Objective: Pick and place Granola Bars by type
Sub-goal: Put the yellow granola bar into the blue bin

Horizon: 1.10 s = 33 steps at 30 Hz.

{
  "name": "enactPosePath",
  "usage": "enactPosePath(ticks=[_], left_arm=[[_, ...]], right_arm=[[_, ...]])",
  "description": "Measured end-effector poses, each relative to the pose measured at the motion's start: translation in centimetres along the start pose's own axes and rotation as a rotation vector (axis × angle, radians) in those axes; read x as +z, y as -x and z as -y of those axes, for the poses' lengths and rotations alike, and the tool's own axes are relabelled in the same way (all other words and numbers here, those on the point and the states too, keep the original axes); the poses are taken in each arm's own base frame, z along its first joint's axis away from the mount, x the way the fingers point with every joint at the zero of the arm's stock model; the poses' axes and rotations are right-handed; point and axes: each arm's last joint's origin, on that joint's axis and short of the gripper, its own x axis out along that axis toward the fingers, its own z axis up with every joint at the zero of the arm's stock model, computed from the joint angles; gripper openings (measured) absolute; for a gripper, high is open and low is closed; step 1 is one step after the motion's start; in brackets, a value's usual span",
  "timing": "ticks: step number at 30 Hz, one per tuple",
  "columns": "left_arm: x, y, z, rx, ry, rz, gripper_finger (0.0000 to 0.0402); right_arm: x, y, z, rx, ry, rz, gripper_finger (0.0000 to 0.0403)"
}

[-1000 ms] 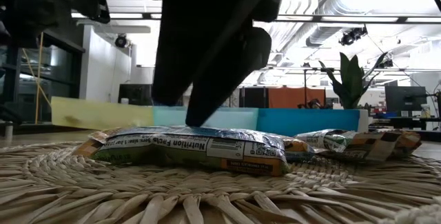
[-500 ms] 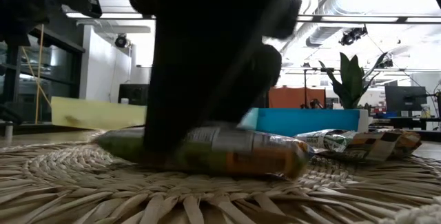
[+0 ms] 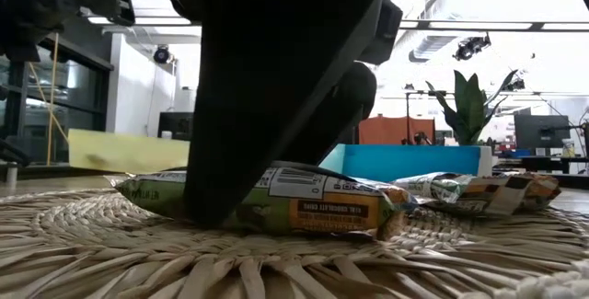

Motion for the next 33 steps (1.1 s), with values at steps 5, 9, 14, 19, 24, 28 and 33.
enactPosePath(ticks=[5, 9, 14, 19, 24, 28, 33], left_arm=[[-0.22, 0.00, -0.02, 0.002, 0.067, -0.018, 0.0230], [-0.40, 0.01, -0.03, 0.005, 0.081, -0.033, 0.0230], [-0.41, 0.01, -0.05, 0.010, 0.082, -0.034, 0.0230], [-0.41, 0.01, -0.05, 0.010, 0.082, -0.034, 0.0230], [-0.41, 0.01, -0.05, 0.011, 0.082, -0.034, 0.0230], [-0.41, 0.01, -0.05, 0.011, 0.082, -0.034, 0.0230], [-0.41, 0.01, -0.05, 0.011, 0.082, -0.034, 0.0230]], right_arm=[[0.01, -0.05, 0.09, -0.007, 0.000, 0.001, 0.0185], [-0.02, -0.06, 0.14, -0.013, 0.001, -0.002, 0.0163], [-0.08, -0.07, 0.22, -0.021, 0.000, -0.008, 0.0141], [-0.10, -0.11, 0.25, -0.023, 0.000, -0.010, 0.0129], [-0.10, -0.11, 0.27, -0.027, -0.004, -0.008, 0.0116], [-0.10, -0.12, 0.29, -0.032, -0.023, -0.005, 0.0098], [-0.10, -0.15, 0.31, -0.033, -0.045, -0.003, 0.0074]])
